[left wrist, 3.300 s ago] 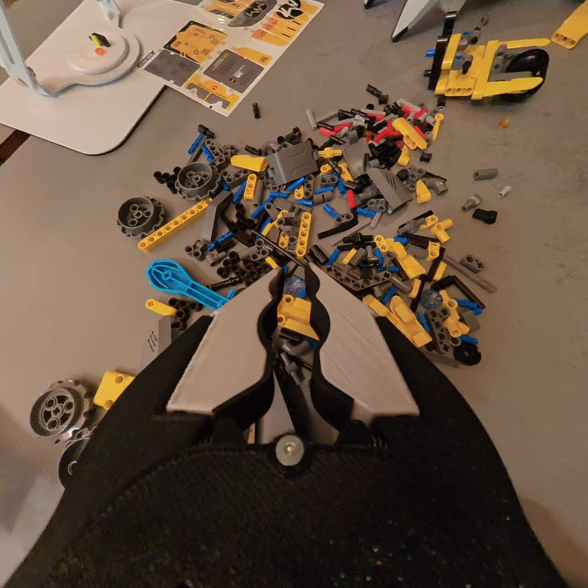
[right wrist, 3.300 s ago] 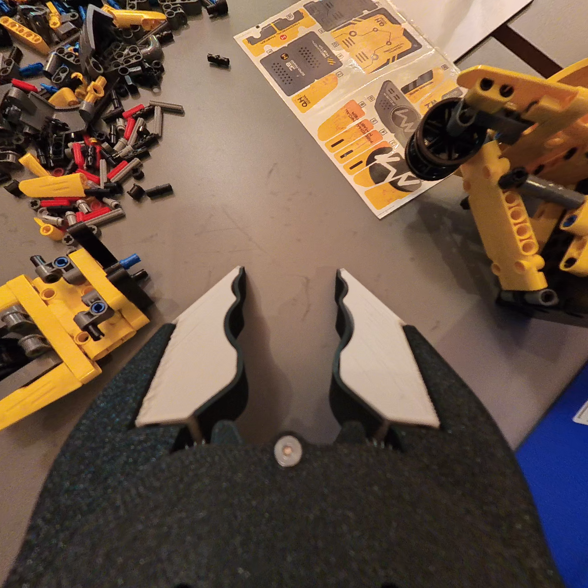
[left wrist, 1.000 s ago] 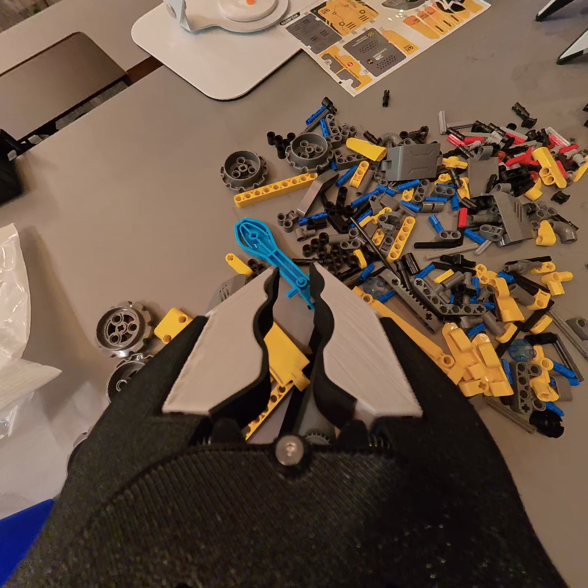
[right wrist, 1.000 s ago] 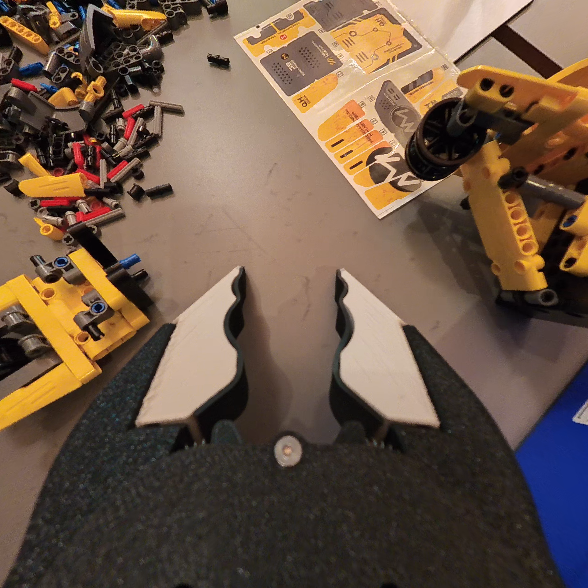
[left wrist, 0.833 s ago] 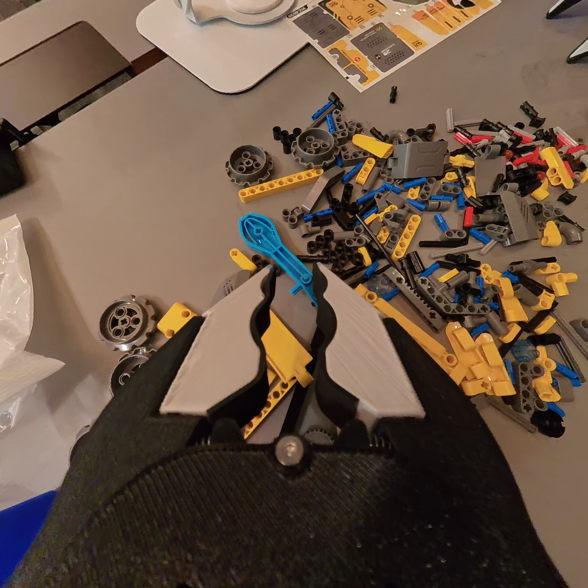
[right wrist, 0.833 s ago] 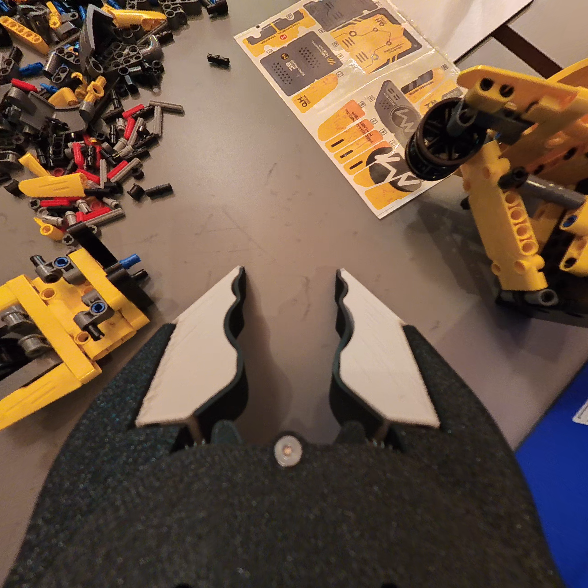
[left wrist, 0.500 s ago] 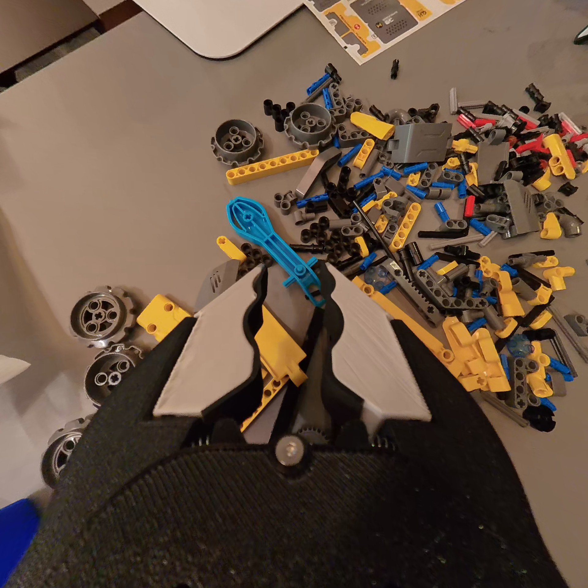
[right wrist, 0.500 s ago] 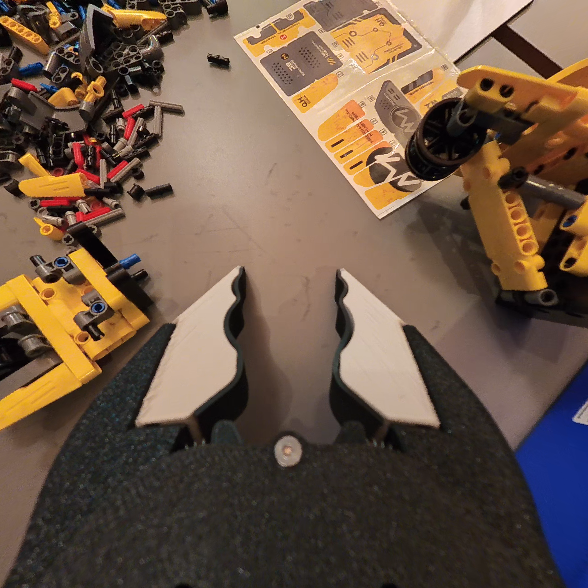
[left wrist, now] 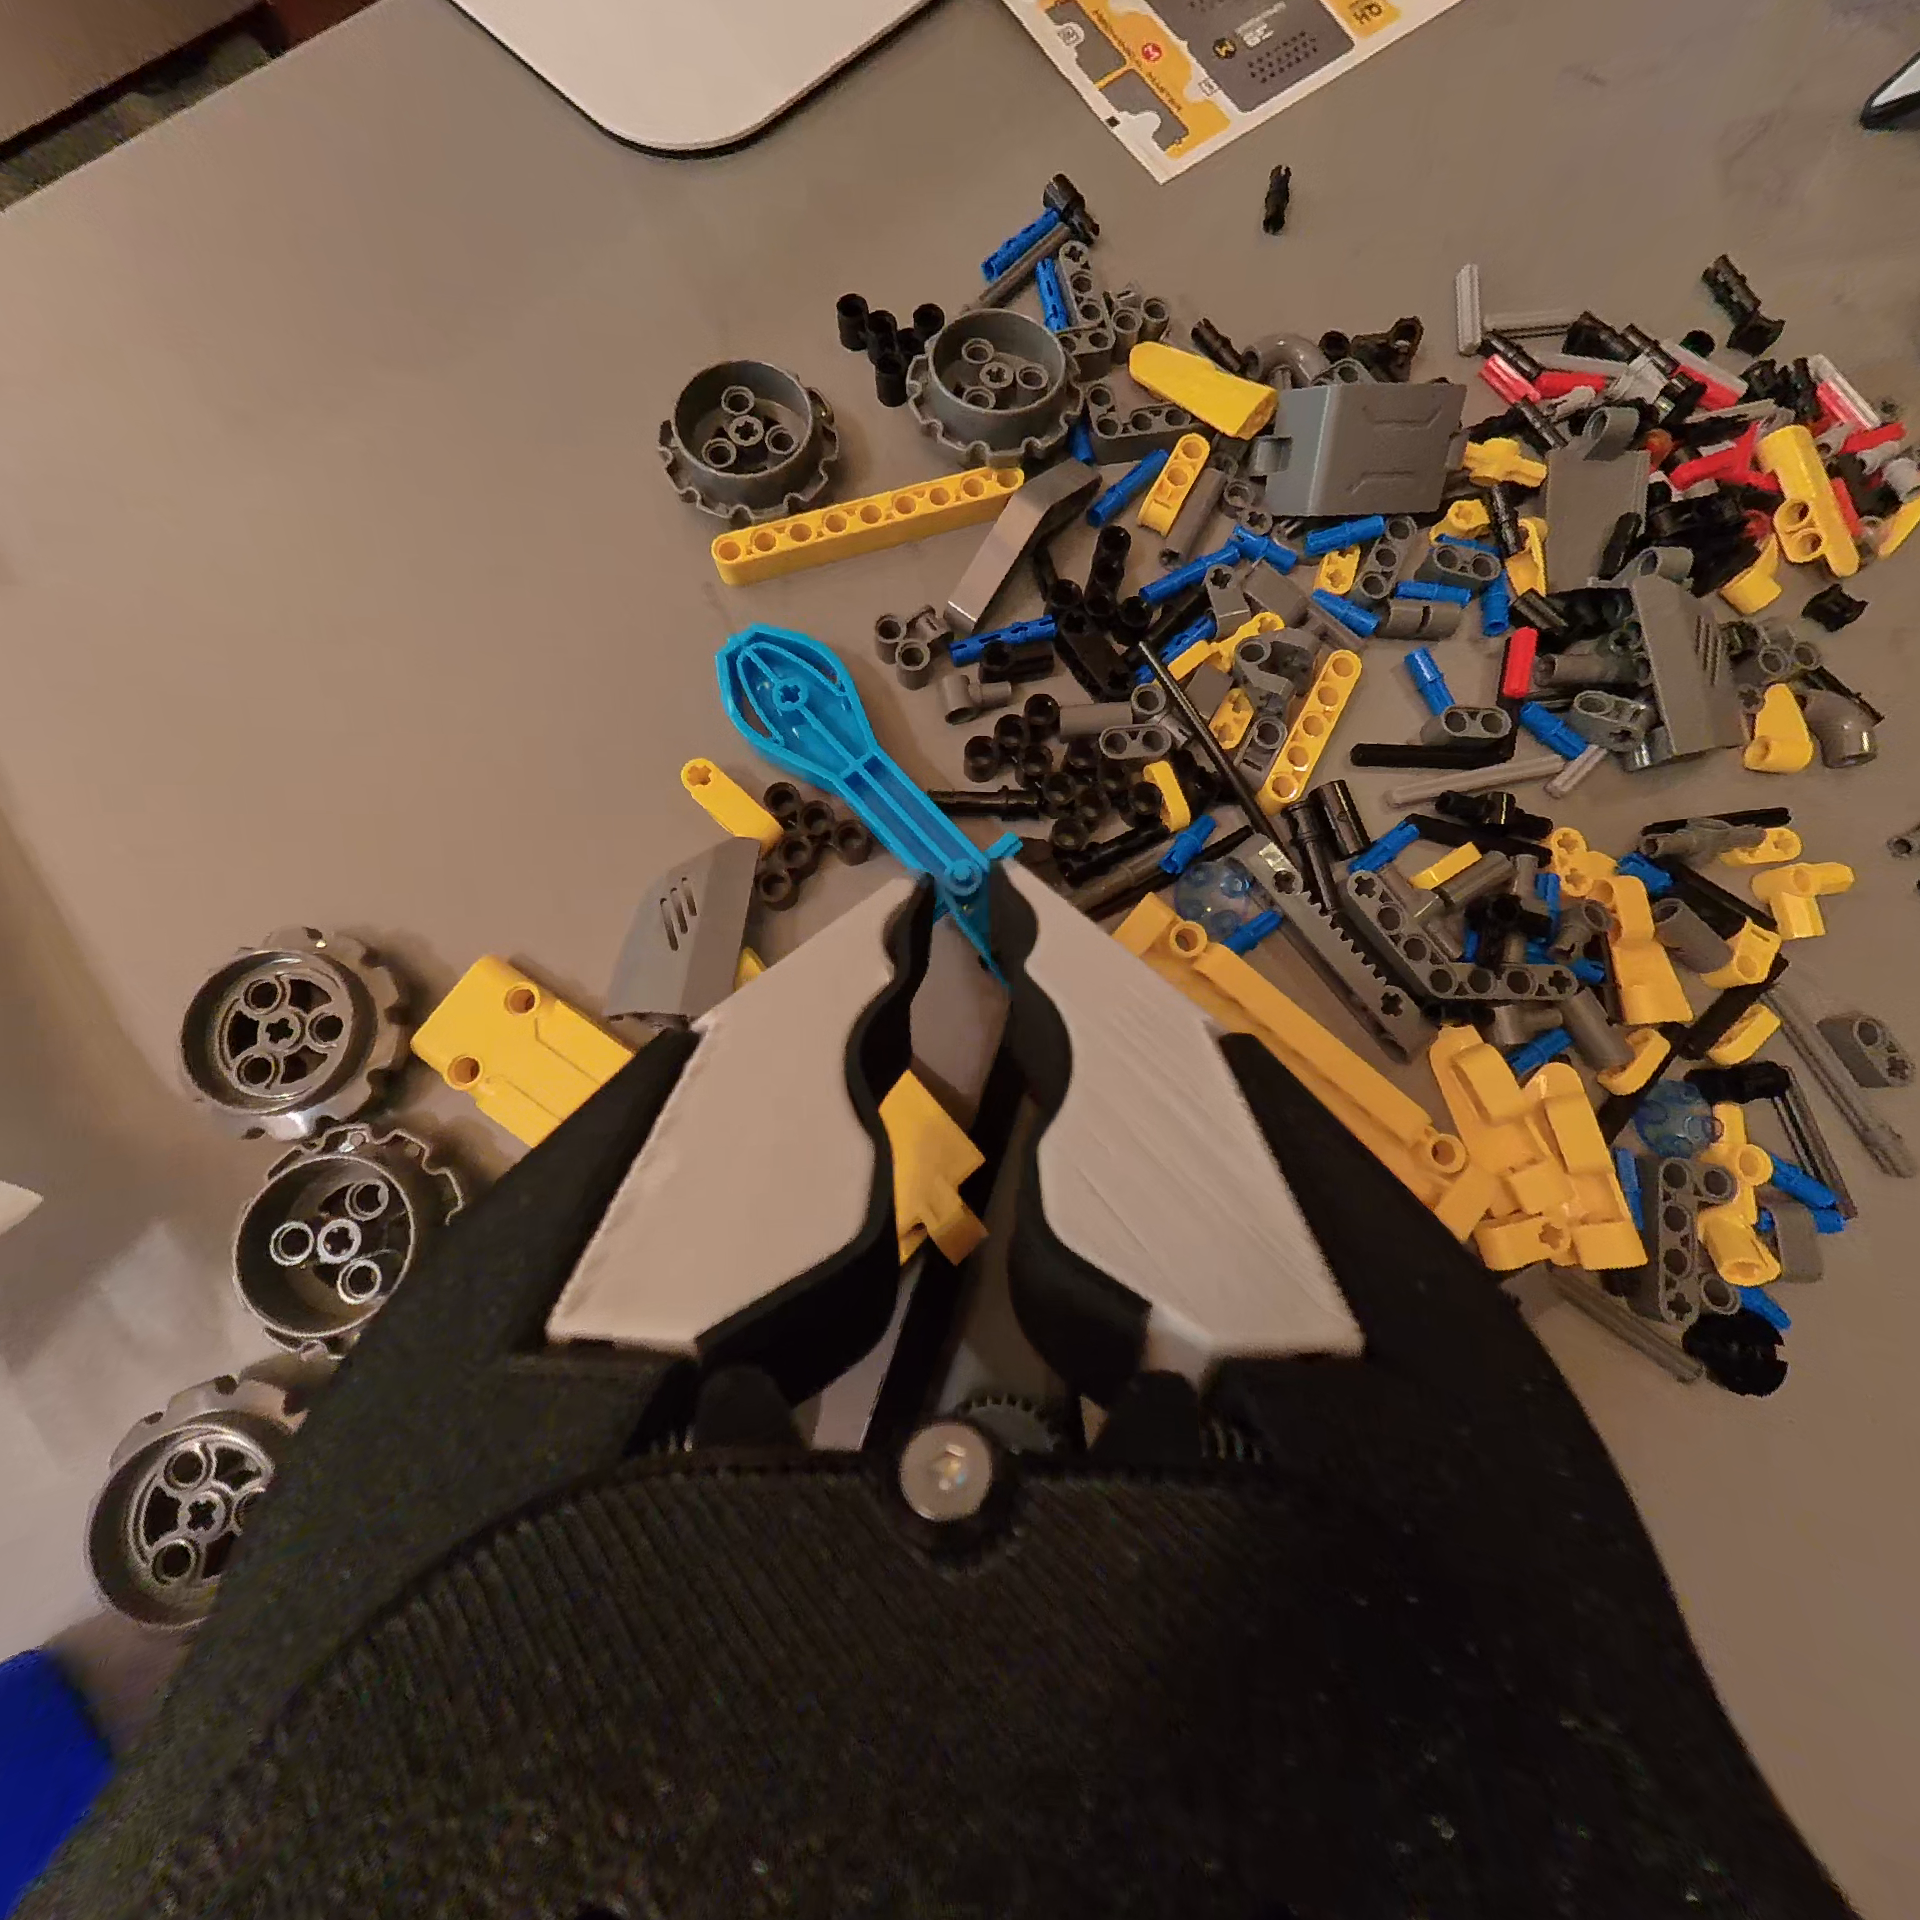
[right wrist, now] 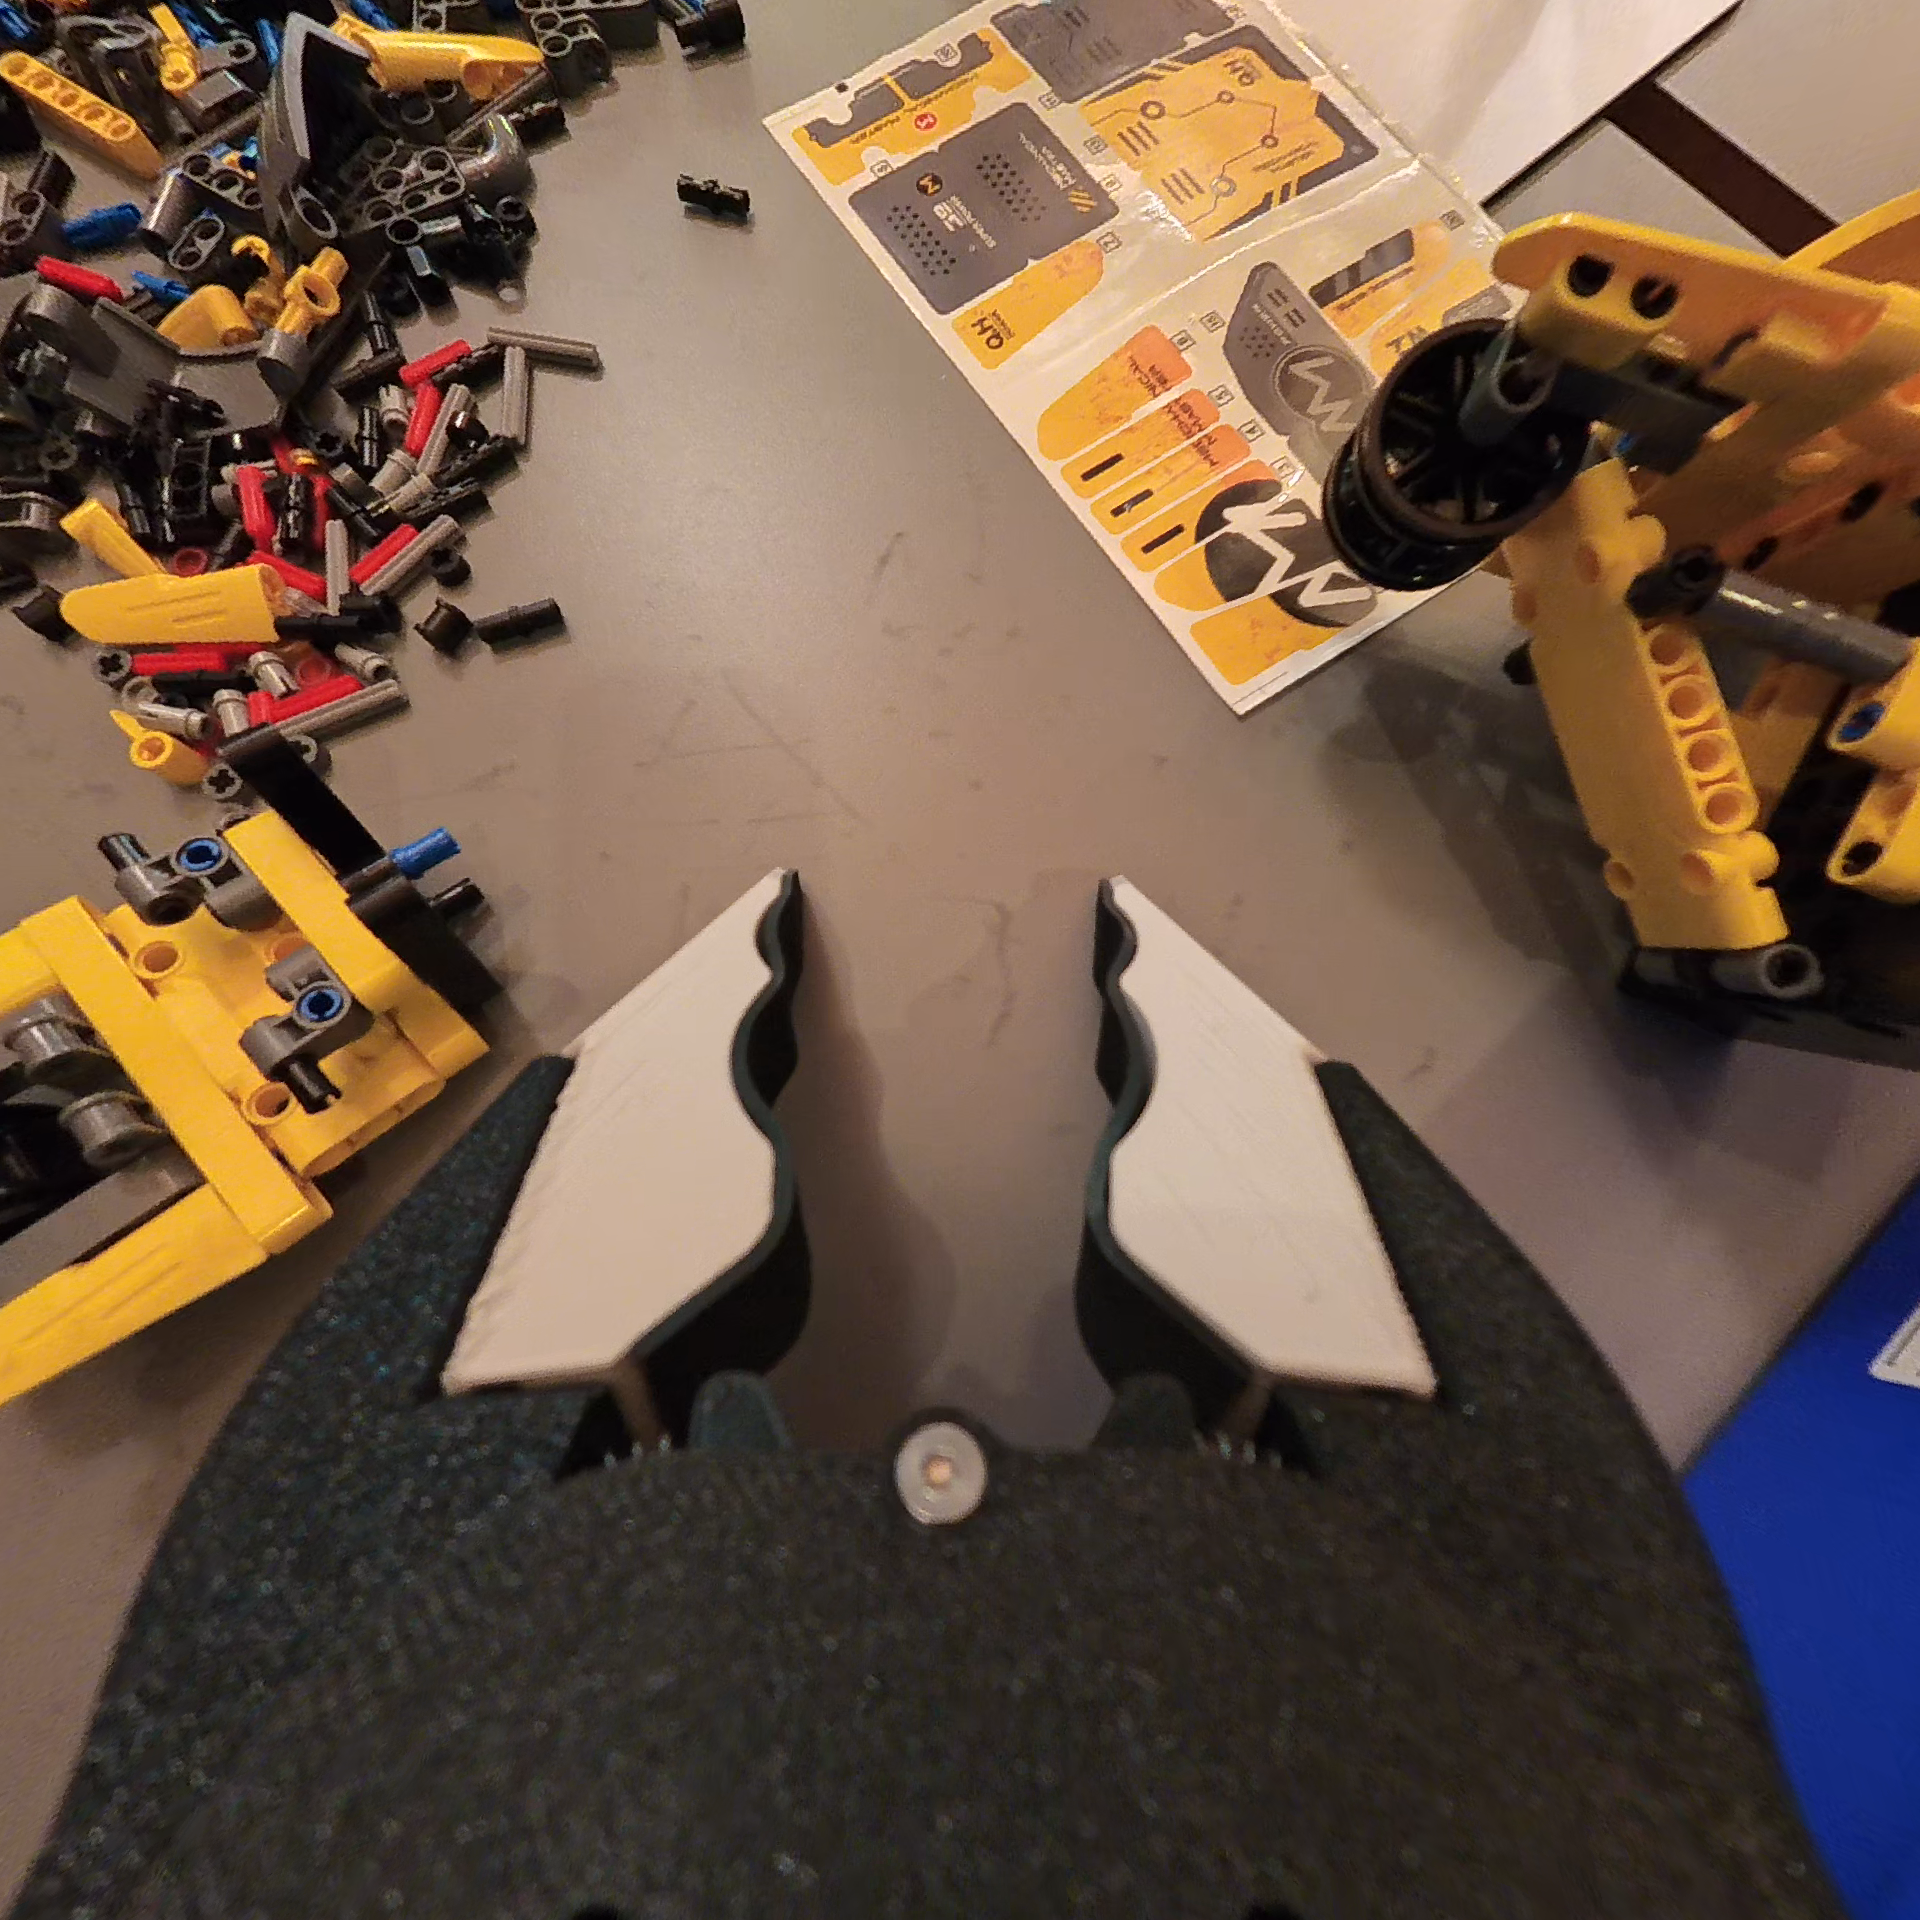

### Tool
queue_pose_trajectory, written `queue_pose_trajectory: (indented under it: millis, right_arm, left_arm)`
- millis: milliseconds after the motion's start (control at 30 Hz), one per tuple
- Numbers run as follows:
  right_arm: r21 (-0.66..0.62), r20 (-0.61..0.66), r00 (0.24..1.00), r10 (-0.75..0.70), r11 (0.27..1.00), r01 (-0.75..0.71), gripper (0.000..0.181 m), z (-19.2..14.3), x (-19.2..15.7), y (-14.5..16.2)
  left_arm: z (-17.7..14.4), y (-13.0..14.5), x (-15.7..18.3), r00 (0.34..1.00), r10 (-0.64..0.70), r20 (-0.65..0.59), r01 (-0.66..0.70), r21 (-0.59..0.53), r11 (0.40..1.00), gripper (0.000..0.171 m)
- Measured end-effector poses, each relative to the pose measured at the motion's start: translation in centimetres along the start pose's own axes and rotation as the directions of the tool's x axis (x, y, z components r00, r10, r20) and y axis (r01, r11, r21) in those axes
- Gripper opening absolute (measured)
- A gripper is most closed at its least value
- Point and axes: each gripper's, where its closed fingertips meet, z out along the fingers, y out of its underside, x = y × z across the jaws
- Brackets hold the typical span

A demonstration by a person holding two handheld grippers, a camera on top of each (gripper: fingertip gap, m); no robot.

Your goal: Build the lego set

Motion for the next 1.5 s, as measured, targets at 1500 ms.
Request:
queue_pose_trajectory:
  millis: [1500]
  right_arm:
    - [0.000,-0.001,1.000,0.001,1.000,-0.001,0.056,0.0,0.0,0.0]
  left_arm:
    - [-2.7,-0.6,-4.4,0.982,-0.087,0.165,0.070,0.103,0.992,0.025]
